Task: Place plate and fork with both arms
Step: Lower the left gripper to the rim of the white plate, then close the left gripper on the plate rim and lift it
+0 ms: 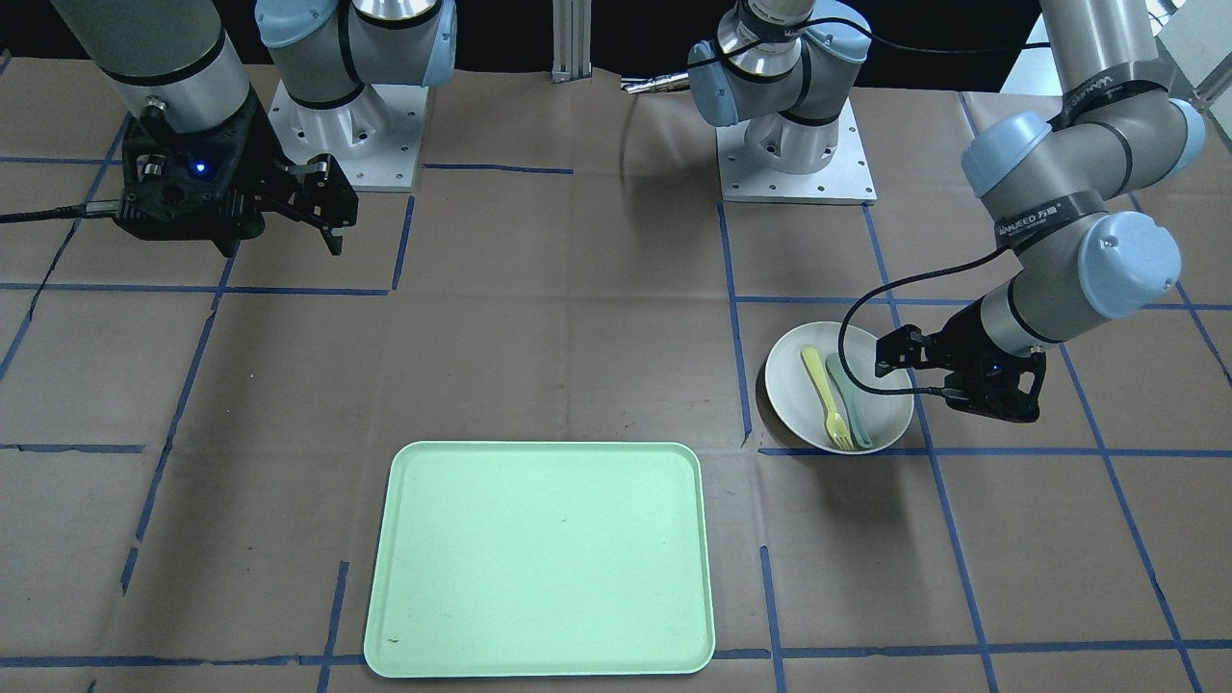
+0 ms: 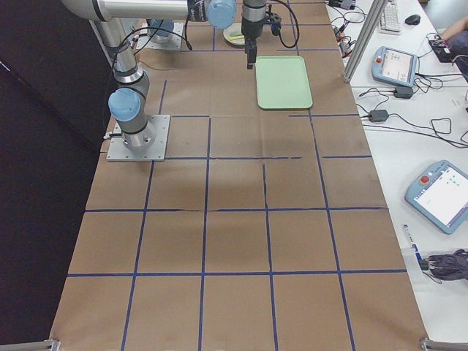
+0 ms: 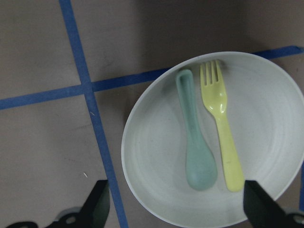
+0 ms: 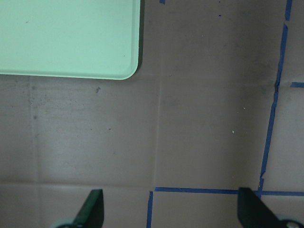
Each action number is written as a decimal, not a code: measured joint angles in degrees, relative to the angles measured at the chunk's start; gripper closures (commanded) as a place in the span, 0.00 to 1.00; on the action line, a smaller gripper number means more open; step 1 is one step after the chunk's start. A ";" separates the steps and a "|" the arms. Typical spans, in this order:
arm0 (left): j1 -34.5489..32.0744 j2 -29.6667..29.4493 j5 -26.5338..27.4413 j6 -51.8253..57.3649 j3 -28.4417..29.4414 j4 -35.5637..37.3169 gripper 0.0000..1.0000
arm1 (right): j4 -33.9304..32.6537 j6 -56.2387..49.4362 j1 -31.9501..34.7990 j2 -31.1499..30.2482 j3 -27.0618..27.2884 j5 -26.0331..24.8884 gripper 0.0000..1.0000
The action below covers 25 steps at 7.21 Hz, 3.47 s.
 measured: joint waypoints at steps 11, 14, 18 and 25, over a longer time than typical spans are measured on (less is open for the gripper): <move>5.73 -7.81 -6.12 1.50 -0.03 2.96 0.47 | 0.00 0.00 0.00 0.00 0.04 0.00 0.00; 5.80 -7.82 -6.73 1.47 -0.03 3.10 0.73 | 0.00 0.00 0.00 0.00 0.04 0.00 0.00; 5.81 -7.74 -7.58 1.44 0.21 3.11 0.87 | 0.00 0.00 0.00 0.00 0.04 0.00 0.00; 5.07 -7.87 -10.80 -0.63 1.74 3.11 1.00 | 0.00 0.00 0.00 0.00 0.03 0.00 0.00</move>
